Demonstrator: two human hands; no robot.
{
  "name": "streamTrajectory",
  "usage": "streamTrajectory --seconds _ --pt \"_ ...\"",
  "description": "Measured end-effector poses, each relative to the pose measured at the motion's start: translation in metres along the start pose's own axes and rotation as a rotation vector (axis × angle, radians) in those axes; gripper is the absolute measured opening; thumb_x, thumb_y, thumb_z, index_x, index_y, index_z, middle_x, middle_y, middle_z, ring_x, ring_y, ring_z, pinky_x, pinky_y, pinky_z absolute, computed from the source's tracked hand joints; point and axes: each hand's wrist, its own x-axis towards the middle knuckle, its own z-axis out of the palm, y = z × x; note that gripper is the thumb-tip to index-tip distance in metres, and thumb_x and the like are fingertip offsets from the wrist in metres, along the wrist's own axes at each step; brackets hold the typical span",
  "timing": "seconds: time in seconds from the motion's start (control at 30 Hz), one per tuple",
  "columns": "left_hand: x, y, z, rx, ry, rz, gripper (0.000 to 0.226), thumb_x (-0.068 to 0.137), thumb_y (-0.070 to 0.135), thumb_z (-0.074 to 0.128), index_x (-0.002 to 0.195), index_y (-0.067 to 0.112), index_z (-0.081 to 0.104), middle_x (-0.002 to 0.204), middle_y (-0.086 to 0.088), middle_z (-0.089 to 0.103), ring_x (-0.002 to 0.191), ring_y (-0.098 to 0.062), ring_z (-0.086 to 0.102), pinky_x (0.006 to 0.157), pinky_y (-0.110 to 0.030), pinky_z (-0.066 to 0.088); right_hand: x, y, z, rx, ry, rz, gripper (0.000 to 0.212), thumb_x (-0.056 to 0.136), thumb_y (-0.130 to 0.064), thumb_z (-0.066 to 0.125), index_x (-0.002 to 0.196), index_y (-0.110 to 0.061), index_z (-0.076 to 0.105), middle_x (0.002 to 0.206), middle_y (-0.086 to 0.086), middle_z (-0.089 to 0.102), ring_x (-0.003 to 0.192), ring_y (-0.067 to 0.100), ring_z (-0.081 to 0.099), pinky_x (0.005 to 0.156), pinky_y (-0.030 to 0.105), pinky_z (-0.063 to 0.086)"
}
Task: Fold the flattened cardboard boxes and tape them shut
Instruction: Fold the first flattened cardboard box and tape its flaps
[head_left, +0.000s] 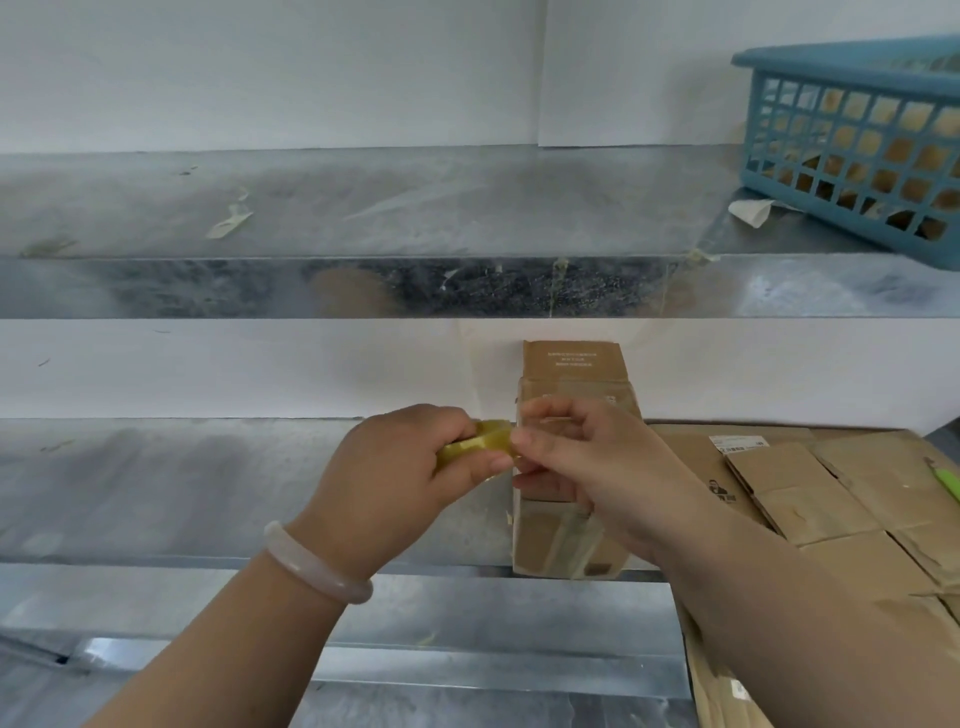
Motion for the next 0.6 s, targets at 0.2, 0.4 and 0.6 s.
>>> streamTrajectory --seconds 0.2,0.4,0.6 --pt "-0.003 -0.005 -0.002 -0.329 -0.102 -0.066 0.025 0.081 0.063 0.047 0.081 0.042 0.059 0.076 0.013 0.062 0.071 -0.01 0.061 0.058 -0.022 0.047 0.003 -0.001 0.001 -0.343 0.126 -0.146 0.01 0.085 -0.022 0.076 0.091 -0.029 0.073 0.085 -0.006 0.074 0.077 0.013 0.073 0.08 0.035 0.061" --pt "-0.011 -0.019 -0.008 -0.461 -0.171 -0.058 0.016 0.078 0.049 0.064 0.092 0.042 0.068 0.08 0.015 0.07 0.078 -0.008 0.068 0.069 -0.016 0.049 0.004 -0.005 -0.013 -0.754 0.154 -0.153 0.005 0.083 -0.038 0.073 0.079 -0.039 0.071 0.072 -0.032 0.066 0.072 -0.011 0.061 0.063 0.016 0.045" --pt "-0.009 -0.026 -0.004 -0.198 -0.058 -0.24 0.018 0.077 0.057 0.068 0.076 0.039 0.067 0.068 0.022 0.064 0.065 -0.003 0.062 0.06 -0.028 0.05 -0.008 -0.011 -0.022 -0.572 0.1 -0.165 0.007 0.088 -0.029 0.072 0.081 -0.029 0.069 0.071 -0.018 0.073 0.064 -0.001 0.07 0.056 0.006 0.048"
